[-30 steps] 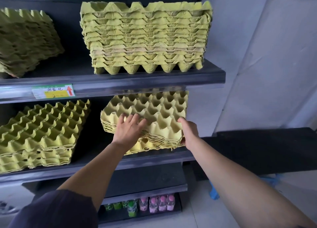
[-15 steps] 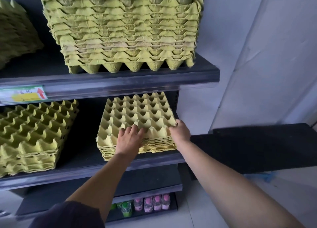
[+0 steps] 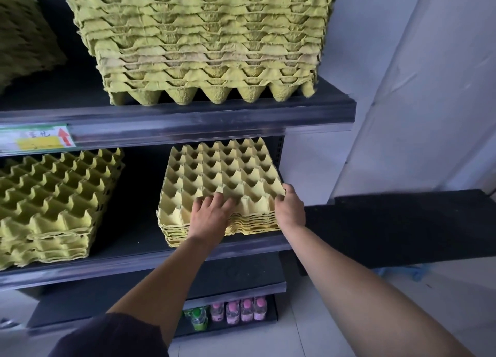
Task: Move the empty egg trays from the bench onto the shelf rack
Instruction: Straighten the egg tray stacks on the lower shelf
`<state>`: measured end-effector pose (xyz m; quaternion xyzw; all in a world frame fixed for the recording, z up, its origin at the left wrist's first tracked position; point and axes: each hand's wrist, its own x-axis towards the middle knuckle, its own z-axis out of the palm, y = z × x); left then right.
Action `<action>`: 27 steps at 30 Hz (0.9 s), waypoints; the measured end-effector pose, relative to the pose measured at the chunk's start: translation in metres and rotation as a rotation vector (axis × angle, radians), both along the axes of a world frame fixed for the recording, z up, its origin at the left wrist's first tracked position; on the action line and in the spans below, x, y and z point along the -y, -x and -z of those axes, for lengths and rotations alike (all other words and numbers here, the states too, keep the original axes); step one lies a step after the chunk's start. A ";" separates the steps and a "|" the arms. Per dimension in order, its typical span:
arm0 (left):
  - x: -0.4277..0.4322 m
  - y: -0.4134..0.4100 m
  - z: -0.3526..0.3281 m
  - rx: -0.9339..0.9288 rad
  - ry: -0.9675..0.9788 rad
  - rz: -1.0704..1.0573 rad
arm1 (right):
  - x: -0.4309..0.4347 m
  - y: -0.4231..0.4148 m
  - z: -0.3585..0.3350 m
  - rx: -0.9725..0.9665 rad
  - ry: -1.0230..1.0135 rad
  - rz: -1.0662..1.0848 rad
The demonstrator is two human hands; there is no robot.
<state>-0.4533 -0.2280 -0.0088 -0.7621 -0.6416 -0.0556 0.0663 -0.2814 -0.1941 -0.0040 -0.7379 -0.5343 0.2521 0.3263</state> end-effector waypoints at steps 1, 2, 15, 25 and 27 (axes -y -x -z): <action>-0.001 0.000 0.000 0.004 0.029 -0.006 | 0.000 0.002 0.002 0.004 0.014 -0.003; -0.003 0.000 0.000 0.002 0.053 -0.006 | -0.001 0.003 0.001 0.004 0.035 -0.004; 0.016 0.065 -0.002 0.476 -0.092 -0.144 | 0.031 0.036 -0.003 0.442 -0.334 0.043; 0.029 0.103 0.006 0.842 -0.009 -0.364 | 0.050 0.079 0.024 0.747 -0.485 -0.311; 0.027 0.113 0.013 1.132 0.125 -0.448 | 0.052 0.084 0.026 0.746 -0.510 -0.259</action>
